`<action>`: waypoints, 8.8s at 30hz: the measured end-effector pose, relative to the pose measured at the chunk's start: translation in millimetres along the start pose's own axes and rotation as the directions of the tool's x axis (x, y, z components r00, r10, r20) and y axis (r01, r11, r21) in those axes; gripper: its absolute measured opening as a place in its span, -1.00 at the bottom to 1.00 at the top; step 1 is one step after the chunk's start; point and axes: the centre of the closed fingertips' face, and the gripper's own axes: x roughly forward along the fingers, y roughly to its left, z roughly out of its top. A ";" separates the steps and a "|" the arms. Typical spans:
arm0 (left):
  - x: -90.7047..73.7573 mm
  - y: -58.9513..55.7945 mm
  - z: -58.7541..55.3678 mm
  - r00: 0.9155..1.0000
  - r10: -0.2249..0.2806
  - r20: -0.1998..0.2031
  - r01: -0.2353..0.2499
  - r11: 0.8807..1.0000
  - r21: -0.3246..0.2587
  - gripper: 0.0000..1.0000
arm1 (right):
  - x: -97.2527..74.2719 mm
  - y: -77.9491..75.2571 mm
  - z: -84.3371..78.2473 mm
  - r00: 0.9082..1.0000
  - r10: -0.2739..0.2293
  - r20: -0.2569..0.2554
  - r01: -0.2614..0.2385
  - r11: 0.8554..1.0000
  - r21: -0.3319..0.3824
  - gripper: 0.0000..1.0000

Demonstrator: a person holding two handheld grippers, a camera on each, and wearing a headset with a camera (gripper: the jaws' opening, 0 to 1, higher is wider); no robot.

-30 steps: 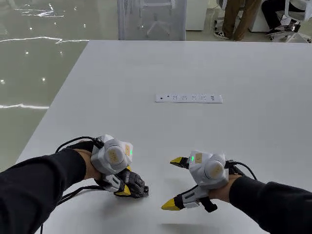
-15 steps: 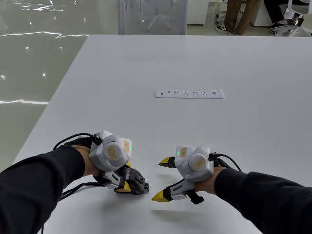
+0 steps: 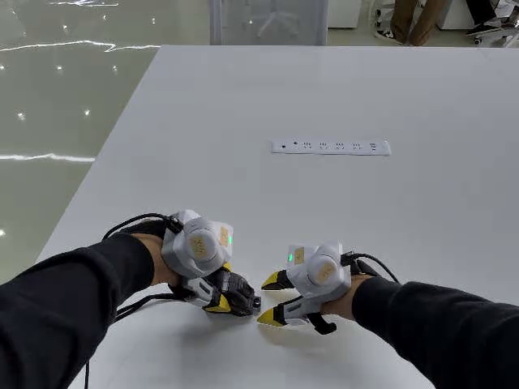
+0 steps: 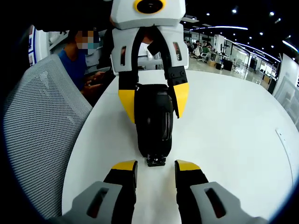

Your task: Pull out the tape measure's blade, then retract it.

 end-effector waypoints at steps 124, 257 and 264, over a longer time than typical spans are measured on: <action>-0.4 2.1 -1.0 0.999 0.028 0.029 -0.026 0.997 -0.072 -0.38 | -48.5 -8.5 -53.3 0.995 -0.031 -0.099 0.035 0.999 0.040 -0.79; 1.8 2.6 1.1 0.999 0.038 0.017 -0.036 0.996 -0.082 -0.37 | -133.6 -11.9 -128.6 0.984 -0.088 -0.156 0.107 0.987 0.117 -0.79; 1.9 2.4 1.2 0.999 0.038 0.017 -0.037 0.996 -0.082 -0.37 | -136.7 -11.2 -131.3 0.983 -0.091 -0.157 0.111 0.986 0.122 -0.79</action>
